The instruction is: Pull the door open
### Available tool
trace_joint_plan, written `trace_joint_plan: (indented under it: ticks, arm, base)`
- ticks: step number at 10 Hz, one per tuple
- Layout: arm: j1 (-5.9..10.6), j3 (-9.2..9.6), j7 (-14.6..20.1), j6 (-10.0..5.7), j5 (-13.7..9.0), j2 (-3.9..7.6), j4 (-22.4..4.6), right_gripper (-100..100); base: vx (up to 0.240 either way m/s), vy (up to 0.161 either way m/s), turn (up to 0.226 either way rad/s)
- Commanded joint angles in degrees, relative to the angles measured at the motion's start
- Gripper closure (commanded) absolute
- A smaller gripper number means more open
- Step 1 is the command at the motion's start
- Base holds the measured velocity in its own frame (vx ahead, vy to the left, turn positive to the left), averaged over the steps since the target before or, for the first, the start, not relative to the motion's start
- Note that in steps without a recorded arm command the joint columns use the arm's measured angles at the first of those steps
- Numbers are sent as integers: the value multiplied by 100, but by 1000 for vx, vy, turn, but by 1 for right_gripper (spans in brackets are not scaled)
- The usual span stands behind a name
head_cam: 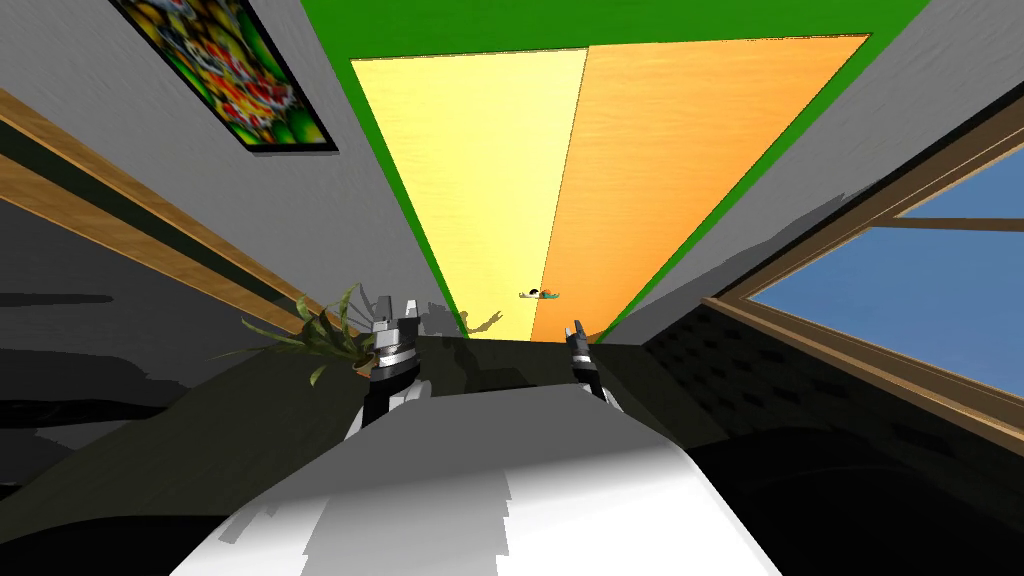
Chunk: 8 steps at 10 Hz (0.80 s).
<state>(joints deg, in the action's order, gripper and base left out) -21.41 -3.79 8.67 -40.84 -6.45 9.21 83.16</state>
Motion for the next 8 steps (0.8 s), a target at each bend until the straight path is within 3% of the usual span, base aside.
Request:
trace_joint_plan:
  ticks: [1,8]
  arm:
    - [45,-9,17,-34,-7,42,-206,-100]
    - [233,-29,62,-259,-23,186,-1129,-100]
  base:
    - [95,-9,43]
    - [98,-22,40]
